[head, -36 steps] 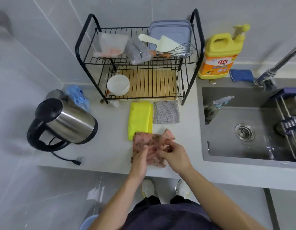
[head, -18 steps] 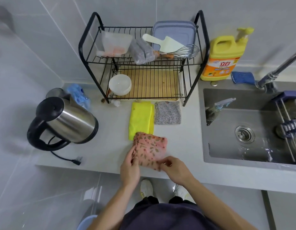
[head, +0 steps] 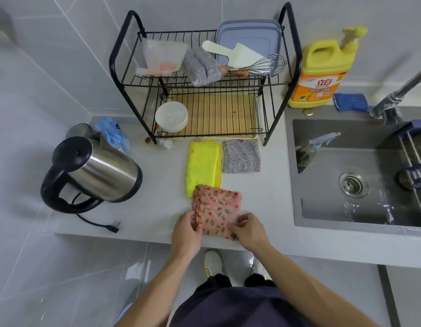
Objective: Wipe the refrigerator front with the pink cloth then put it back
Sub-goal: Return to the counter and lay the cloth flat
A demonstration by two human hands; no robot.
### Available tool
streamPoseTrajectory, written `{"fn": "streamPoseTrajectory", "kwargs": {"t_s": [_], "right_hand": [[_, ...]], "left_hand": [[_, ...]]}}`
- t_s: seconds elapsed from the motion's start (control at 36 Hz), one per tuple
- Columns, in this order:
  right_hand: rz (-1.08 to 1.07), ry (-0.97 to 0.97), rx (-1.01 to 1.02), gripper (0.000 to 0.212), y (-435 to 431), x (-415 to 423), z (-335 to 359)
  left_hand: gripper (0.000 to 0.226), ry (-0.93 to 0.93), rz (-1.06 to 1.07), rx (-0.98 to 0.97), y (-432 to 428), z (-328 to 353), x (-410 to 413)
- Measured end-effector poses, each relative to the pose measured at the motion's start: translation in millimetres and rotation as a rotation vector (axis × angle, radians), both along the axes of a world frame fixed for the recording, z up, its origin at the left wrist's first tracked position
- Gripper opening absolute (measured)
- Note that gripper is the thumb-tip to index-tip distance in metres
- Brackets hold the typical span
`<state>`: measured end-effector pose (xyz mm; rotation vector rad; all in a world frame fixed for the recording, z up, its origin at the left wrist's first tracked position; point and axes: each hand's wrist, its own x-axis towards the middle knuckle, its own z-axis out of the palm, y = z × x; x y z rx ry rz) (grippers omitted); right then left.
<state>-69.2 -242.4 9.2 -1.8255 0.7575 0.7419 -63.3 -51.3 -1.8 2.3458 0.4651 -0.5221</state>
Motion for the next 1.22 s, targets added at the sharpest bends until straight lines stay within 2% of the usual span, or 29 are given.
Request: {"fn": "streamPoseTrajectory", "kwargs": {"t_s": [0.14,0.25,0.36,0.42,0.44,0.5,0.56,0.61,0.64,0.72,0.78,0.83,0.89,0.92,1.06,1.17,1.22], "right_hand": [[-0.101,-0.015,0.039,0.016,-19.2,2.3,4.5],[-0.172,-0.053,0.087,0.021,-33.3,-1.3,12.1],[-0.234,-0.151,0.150,0.028,-45.6,-8.4,20.4],[-0.246,-0.208,0.159,0.020,-50.5,-11.8,26.9],[-0.256,-0.218,0.160,0.016,-53.0,-13.5,30.6],[-0.287,-0.216,0.147,0.022,-57.7,-14.9,39.0],[-0.336,-0.201,0.193,0.032,-63.1,-14.9,43.5],[-0.336,-0.198,0.245,0.036,-70.1,-13.8,46.1],[-0.301,-0.207,0.250,0.035,-74.3,-13.7,46.4],[-0.172,-0.238,0.233,0.034,-85.6,-13.2,48.5],[-0.129,-0.267,0.214,0.019,-90.0,-11.8,51.5],[-0.118,-0.291,0.194,0.007,-92.5,-10.3,52.0],[-0.129,-0.306,0.169,0.009,-93.7,-9.5,51.2],[-0.137,-0.307,0.154,0.011,-93.7,-8.9,51.3],[-0.205,-0.282,0.189,0.024,-91.3,-3.7,47.3],[-0.272,-0.299,0.176,0.023,-83.3,6.8,35.8],[-0.297,-0.317,0.081,0.023,-78.9,14.3,29.3]], "left_hand": [[0.047,0.022,-0.026,-0.062,-7.2,6.3,1.8],[0.052,-0.010,-0.067,-0.170,-17.9,19.5,0.6],[0.036,-0.026,-0.152,-0.215,-26.9,26.6,2.1],[0.030,-0.012,-0.141,-0.247,-30.8,33.0,4.5],[0.026,0.000,-0.126,-0.291,-32.4,36.3,6.4],[0.014,0.024,-0.114,-0.401,-33.5,42.5,11.4],[0.033,0.050,-0.147,-0.481,-32.8,45.6,16.5],[0.049,0.048,-0.203,-0.481,-33.3,47.7,23.1],[0.048,0.025,-0.234,-0.450,-34.2,48.6,25.8],[0.024,-0.079,-0.276,-0.334,-40.0,50.4,34.6],[0.004,-0.124,-0.285,-0.264,-41.3,48.8,40.3],[0.019,-0.161,-0.333,-0.230,-42.1,47.9,42.8],[0.014,-0.156,-0.348,-0.268,-43.2,50.9,44.1],[0.014,-0.133,-0.341,-0.284,-44.3,54.1,43.4],[0.039,-0.081,-0.200,-0.343,-50.3,53.9,44.2],[0.022,-0.084,-0.029,-0.396,-63.5,52.5,53.3],[0.026,-0.104,0.034,-0.401,-68.4,46.8,60.2]]}}
